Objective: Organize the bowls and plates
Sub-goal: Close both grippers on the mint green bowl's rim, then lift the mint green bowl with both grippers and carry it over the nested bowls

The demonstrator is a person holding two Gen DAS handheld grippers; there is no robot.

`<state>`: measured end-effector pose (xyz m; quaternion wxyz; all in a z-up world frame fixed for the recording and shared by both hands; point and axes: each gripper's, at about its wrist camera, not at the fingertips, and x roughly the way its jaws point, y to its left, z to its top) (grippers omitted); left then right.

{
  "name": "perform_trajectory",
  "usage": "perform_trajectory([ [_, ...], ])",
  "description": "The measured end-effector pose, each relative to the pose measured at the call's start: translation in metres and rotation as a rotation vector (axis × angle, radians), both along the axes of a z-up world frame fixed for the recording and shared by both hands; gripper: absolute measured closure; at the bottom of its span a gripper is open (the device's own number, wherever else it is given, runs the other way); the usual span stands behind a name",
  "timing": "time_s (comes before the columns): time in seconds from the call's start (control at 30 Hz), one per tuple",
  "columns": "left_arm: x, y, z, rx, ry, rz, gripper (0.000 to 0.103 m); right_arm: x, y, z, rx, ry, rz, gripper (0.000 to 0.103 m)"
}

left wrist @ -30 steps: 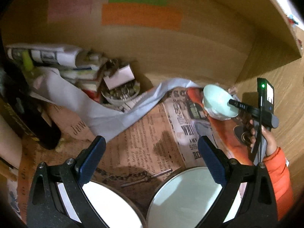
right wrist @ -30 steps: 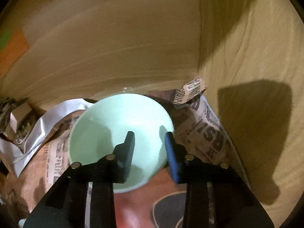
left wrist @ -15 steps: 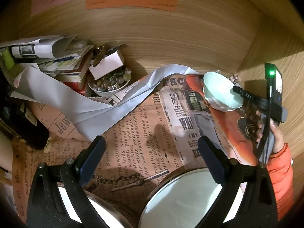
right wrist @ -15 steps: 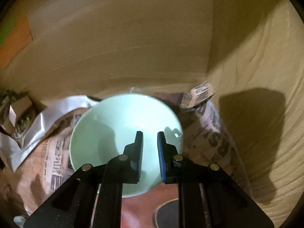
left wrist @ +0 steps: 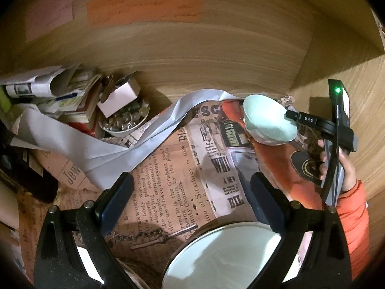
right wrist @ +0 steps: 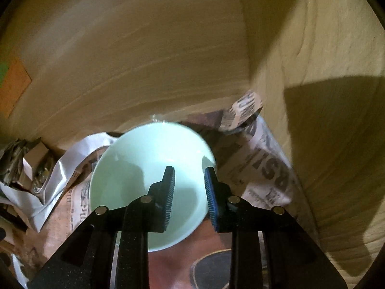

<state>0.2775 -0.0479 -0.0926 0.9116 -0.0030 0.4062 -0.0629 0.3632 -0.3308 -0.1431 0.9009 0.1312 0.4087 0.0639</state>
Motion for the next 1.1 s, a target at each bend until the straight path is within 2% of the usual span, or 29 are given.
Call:
perform_trajectory([
  [0.1, 0.001, -0.005, -0.001, -0.001, 0.0, -0.01, 0.004, -0.003, -0.003, 0.005, -0.062, -0.023, -0.029, 0.08],
  [0.33, 0.01, -0.018, -0.004, 0.019, 0.012, -0.023, 0.004, 0.014, -0.012, -0.019, 0.019, 0.072, 0.0, 0.08],
  [0.43, 0.014, -0.022, -0.005, 0.033, 0.015, -0.025, 0.004, 0.018, -0.014, -0.026, 0.035, 0.096, 0.005, 0.092],
  [0.53, 0.021, -0.024, -0.007, 0.022, 0.033, -0.026, 0.004, 0.013, -0.012, -0.023, 0.004, 0.076, 0.024, 0.092],
  [0.7, 0.039, -0.028, -0.013, -0.002, 0.066, -0.013, 0.004, -0.003, 0.005, -0.018, -0.015, 0.062, 0.135, 0.091],
  [0.93, 0.064, -0.033, -0.029, 0.066, 0.086, 0.032, 0.005, -0.028, 0.032, -0.018, -0.021, 0.059, 0.316, 0.091],
  [1.03, 0.072, -0.036, -0.035, 0.09, 0.099, 0.039, 0.017, -0.033, 0.037, -0.022, 0.018, 0.064, 0.365, 0.091],
  [1.1, 0.078, -0.039, -0.042, 0.105, 0.127, 0.027, 0.029, -0.027, 0.056, -0.032, 0.019, 0.062, 0.376, 0.091],
])
